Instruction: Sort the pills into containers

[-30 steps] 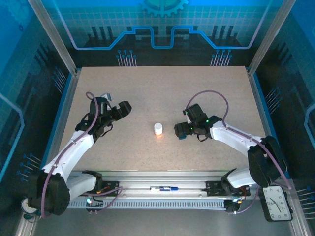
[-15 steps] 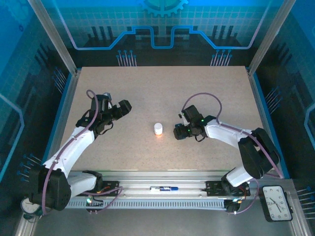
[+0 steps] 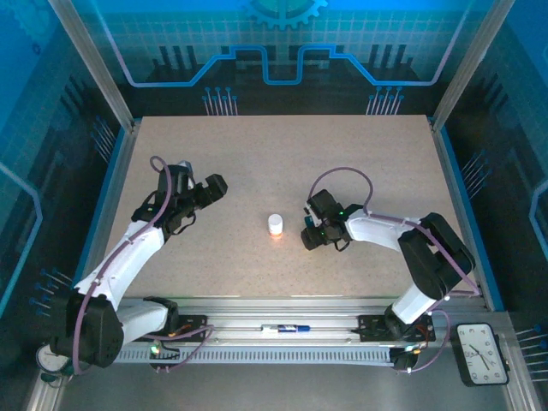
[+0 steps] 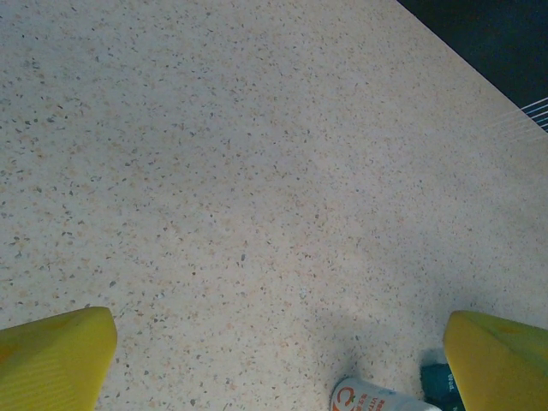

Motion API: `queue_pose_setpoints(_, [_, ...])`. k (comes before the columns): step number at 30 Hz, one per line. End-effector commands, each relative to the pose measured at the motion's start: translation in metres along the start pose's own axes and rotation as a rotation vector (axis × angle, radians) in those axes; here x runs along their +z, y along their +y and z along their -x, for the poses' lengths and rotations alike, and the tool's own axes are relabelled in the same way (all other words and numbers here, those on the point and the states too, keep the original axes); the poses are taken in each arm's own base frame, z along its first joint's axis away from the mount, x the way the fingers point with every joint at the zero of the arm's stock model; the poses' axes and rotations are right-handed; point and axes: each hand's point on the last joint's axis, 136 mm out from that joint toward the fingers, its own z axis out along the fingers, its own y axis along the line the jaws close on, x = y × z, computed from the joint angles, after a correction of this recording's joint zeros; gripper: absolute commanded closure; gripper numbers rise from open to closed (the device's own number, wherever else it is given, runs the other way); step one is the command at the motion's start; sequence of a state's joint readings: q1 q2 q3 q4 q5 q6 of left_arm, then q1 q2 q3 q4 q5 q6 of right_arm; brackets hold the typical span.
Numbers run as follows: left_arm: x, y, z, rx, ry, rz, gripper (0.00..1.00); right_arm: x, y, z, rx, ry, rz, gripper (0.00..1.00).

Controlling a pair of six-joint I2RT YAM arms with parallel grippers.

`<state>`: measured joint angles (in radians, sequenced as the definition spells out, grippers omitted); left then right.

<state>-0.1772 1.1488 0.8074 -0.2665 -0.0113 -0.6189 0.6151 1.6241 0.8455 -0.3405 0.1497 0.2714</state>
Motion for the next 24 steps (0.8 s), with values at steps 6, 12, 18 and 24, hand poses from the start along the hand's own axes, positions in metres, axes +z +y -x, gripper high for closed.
queue_pose_setpoints(6, [-0.006, -0.003, 0.003, 0.012, -0.006, 0.0, 0.01, 0.006, 0.007, 0.009, -0.019, -0.021, 0.002, 0.4])
queue_pose_setpoints(12, [-0.005, -0.004, 0.001, -0.007, 0.002, -0.008, 0.01, 0.007, 0.01, 0.008, -0.018, -0.025, 0.017, 0.54])
queue_pose_setpoints(18, [-0.006, -0.007, -0.002, -0.063, 0.003, -0.038, 0.01, -0.005, 0.012, 0.015, -0.009, -0.063, 0.042, 0.64])
queue_pose_setpoints(24, [-0.012, -0.035, -0.002, -0.079, 0.068, -0.142, 0.01, -0.039, 0.012, 0.037, 0.025, -0.176, 0.097, 0.65])
